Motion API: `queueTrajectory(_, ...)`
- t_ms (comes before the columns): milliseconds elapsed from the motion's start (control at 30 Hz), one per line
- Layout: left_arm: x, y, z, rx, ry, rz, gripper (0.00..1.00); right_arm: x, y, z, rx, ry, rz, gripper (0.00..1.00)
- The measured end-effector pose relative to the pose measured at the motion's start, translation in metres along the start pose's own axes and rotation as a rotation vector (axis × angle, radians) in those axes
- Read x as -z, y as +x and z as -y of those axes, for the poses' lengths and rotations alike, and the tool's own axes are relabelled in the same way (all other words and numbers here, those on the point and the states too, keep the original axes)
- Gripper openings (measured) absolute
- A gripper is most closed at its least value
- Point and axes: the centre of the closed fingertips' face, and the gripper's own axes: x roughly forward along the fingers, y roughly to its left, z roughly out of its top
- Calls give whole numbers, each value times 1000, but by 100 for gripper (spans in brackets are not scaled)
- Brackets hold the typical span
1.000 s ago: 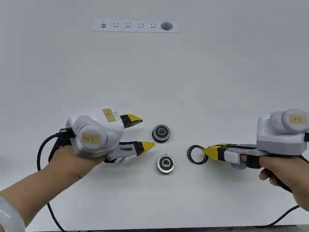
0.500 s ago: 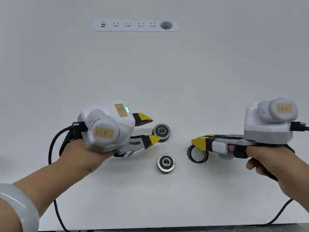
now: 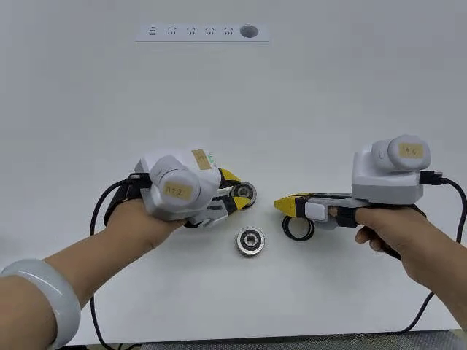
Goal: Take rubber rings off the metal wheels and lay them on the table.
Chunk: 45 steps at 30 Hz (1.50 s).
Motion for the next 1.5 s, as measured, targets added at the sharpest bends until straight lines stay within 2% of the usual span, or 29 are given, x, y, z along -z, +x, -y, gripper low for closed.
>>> queueTrajectory(200,4,3,0,8,9,-23,18,-2,3,-2,-7,3,2,9)
queueTrajectory(467,2,5,0,16,10,-11,15,-7,10,-2,-19,30,18,9)
queueTrajectory(833,4,4,-1,16,14,-4,14,-14,29,-7,-47,65,17,10)
queueTrajectory(1400,4,4,-2,9,5,5,14,-12,41,-1,-73,124,-6,13)
queueTrajectory(1500,3,4,-1,8,4,6,14,-11,40,-2,-89,156,-7,13)
